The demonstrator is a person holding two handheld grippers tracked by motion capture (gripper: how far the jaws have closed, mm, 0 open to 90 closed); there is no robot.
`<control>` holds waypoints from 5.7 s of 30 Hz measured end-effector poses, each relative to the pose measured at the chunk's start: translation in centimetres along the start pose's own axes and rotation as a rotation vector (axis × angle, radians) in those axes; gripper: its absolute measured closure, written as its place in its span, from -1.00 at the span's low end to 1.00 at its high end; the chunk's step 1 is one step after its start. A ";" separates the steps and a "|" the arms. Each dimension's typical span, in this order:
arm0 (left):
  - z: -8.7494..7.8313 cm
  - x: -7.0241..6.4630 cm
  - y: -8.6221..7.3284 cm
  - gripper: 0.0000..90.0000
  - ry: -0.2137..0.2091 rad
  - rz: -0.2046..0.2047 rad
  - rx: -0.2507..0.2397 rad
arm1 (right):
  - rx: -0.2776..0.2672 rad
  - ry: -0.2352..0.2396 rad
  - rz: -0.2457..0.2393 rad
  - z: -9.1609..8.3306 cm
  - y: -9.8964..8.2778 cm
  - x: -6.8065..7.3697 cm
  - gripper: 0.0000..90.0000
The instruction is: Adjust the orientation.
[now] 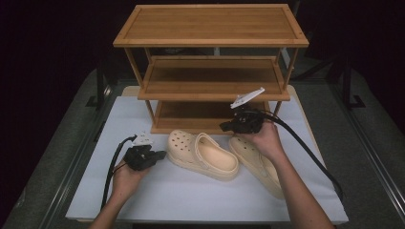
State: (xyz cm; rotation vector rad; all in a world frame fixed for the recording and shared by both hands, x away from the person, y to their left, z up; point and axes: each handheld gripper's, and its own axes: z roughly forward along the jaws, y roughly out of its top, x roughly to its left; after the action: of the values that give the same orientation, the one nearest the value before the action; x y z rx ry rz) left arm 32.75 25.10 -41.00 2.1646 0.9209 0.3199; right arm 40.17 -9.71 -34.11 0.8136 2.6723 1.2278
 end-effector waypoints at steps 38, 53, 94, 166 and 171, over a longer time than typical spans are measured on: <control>2.5 1.3 0.5 1.00 0.017 -0.011 0.032 | 0.200 0.103 -0.074 4.8 0.3 1.3 0.99; 4.2 2.4 1.6 1.00 0.020 -0.022 0.020 | 0.201 0.186 -0.087 4.5 -0.4 3.1 0.99; -1.3 0.4 3.4 0.27 -0.119 -0.028 -0.066 | 0.053 0.053 -0.009 0.5 -1.5 2.3 0.24; -5.6 -1.6 0.7 0.05 -0.078 0.041 -0.105 | -0.128 -0.279 0.272 -11.8 -12.7 -4.1 -0.22; -6.3 -0.1 -1.2 -0.06 -0.032 0.011 -0.073 | -0.119 -0.287 0.277 -11.9 -13.1 -4.1 -0.28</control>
State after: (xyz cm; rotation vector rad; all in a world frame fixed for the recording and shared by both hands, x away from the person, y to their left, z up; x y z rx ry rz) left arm 29.09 29.00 -37.54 2.1032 0.8661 0.3182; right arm 34.59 -26.82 -36.19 1.2653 2.2942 1.2016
